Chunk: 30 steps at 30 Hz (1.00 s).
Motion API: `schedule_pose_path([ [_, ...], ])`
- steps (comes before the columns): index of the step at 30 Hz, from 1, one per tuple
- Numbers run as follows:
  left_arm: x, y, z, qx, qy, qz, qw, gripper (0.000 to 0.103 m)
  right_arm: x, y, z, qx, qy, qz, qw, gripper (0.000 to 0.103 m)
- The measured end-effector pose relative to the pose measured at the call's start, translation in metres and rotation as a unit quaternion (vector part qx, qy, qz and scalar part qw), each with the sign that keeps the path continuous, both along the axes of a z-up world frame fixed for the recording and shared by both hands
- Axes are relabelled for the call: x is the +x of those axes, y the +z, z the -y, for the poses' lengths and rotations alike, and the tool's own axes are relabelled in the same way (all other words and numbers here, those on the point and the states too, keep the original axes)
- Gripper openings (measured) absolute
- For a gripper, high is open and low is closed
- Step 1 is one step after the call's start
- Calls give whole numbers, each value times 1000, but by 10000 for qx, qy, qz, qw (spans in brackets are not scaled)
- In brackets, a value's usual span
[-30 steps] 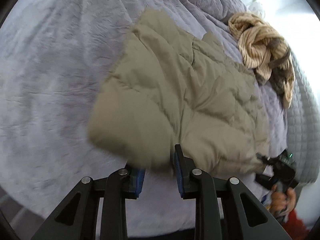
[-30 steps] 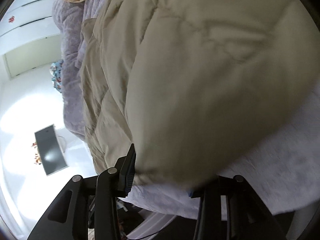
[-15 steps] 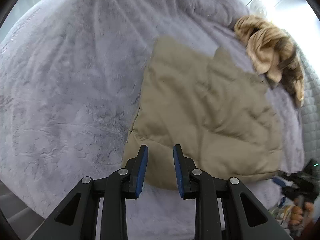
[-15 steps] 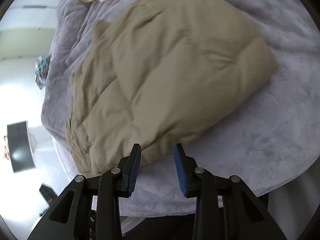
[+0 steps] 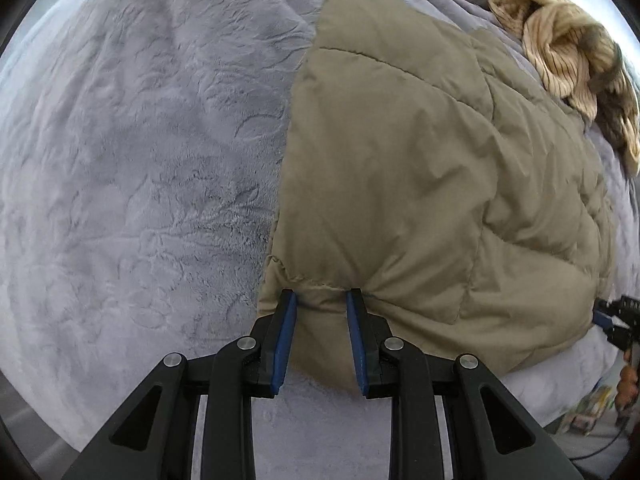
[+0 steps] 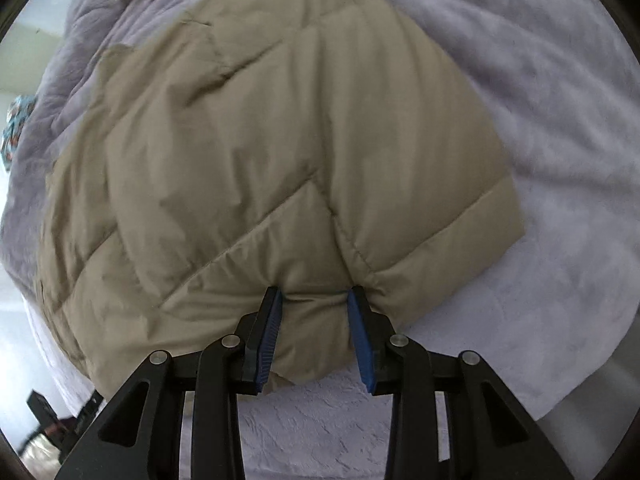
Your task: Fold large clothes
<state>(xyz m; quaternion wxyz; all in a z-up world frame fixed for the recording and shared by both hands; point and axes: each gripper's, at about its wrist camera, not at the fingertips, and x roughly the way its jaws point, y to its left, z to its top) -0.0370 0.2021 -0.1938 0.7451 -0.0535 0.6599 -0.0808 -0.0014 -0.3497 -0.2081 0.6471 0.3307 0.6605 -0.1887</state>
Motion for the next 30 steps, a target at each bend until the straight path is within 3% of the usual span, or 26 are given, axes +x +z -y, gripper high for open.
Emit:
schedule_pose_path([
  [8, 5, 39, -8, 327, 292, 482, 9979, 27, 31, 5, -24, -366, 114, -318, 9988, 38],
  [9, 7, 42, -9, 338, 331, 525, 9975, 33, 33, 10, -28, -474, 146, -341, 9982, 38],
  [10, 9, 47, -10, 308, 392, 584, 9970, 64, 37, 17, -34, -580, 207, -337, 9975, 38],
  [11, 11, 51, -11, 309, 478, 680, 9961, 80, 43, 19, -41, -632, 249, -314, 9972, 38],
  [12, 12, 55, -14, 311, 535, 805, 9948, 89, 47, 27, -50, -715, 359, -243, 9965, 38],
  [16, 19, 59, -13, 247, 453, 845, 9951, 89, 64, 46, -85, -791, 847, 13, 9933, 38],
  [21, 21, 54, -12, 214, 432, 675, 9966, 90, 88, 52, -130, -406, 1482, 203, 9879, 39],
  [25, 18, 58, -10, 188, 373, 777, 9961, 99, 97, 54, -158, -190, 1721, 285, 9845, 54],
  [30, 21, 59, -10, 164, 267, 798, 9963, 99, 103, 47, -177, 1, 1767, 283, 9839, 55],
])
